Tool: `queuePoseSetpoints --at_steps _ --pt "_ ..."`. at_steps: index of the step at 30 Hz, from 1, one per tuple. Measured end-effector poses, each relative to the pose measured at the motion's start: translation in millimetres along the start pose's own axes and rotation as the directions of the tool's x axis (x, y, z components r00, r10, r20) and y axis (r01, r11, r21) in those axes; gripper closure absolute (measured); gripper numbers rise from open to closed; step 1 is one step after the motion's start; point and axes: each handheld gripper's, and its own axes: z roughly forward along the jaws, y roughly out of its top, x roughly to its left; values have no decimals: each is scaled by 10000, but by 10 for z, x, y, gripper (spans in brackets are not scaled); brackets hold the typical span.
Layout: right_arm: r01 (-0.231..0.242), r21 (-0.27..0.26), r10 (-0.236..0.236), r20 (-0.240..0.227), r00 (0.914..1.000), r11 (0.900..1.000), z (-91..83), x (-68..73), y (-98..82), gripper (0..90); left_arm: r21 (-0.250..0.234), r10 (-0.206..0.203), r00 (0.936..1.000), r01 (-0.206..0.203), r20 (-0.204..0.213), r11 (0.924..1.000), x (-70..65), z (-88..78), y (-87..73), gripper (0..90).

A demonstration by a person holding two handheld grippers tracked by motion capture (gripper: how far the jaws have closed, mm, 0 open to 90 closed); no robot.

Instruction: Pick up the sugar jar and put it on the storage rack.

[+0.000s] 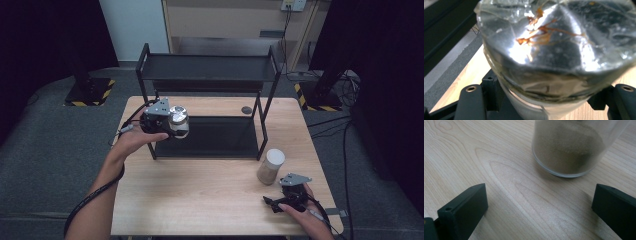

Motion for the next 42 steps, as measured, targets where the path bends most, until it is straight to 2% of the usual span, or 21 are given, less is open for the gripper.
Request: queuePoseSetpoints --at_steps 33,42 --pt "-4 3 4 -1 10000 10000 0 0 0 8 -1 412 9991 -412 -106 9992 21 -369 532 299" --pt "-10 2 10 -5 10000 10000 0 -1 0 8 147 551 9985 -550 -56 9984 78 -471 708 299"
